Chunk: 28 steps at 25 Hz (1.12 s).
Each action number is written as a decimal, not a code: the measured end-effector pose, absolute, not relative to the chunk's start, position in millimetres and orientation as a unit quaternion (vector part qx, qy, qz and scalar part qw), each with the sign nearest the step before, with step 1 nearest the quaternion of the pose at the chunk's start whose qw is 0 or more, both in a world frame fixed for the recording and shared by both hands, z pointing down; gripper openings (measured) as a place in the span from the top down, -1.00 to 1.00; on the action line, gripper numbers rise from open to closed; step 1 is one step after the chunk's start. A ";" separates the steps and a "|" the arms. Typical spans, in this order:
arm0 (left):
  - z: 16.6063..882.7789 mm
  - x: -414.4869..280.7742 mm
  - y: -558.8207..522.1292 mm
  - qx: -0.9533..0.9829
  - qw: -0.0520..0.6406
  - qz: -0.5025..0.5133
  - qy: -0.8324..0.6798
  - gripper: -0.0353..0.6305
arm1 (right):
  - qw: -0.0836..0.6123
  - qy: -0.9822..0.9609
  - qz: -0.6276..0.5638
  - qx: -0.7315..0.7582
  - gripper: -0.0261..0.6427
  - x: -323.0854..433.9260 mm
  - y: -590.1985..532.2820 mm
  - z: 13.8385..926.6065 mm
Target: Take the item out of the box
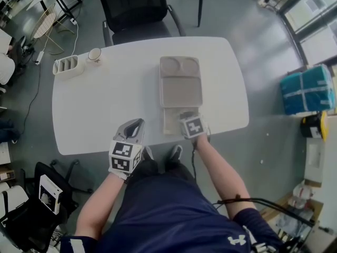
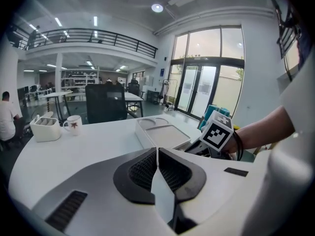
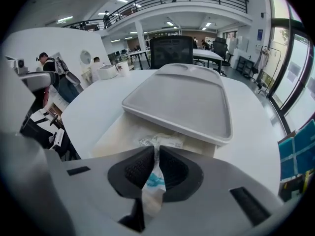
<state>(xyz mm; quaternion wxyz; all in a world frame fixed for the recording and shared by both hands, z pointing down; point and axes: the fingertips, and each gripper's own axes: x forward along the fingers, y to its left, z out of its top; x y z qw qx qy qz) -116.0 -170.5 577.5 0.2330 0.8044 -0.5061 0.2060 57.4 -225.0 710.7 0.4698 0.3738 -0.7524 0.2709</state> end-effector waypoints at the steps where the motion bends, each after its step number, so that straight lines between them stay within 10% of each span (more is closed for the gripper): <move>1: 576.5 -117.2 -172.0 0.804 0.234 0.204 -0.507 0.79 | 0.470 -0.756 0.274 0.365 0.79 55.1 -222.6 711.3; 28: 520.7 -99.1 -217.6 0.830 0.187 0.151 -0.503 0.79 | 0.307 -0.853 0.196 0.374 0.83 44.6 -243.7 542.6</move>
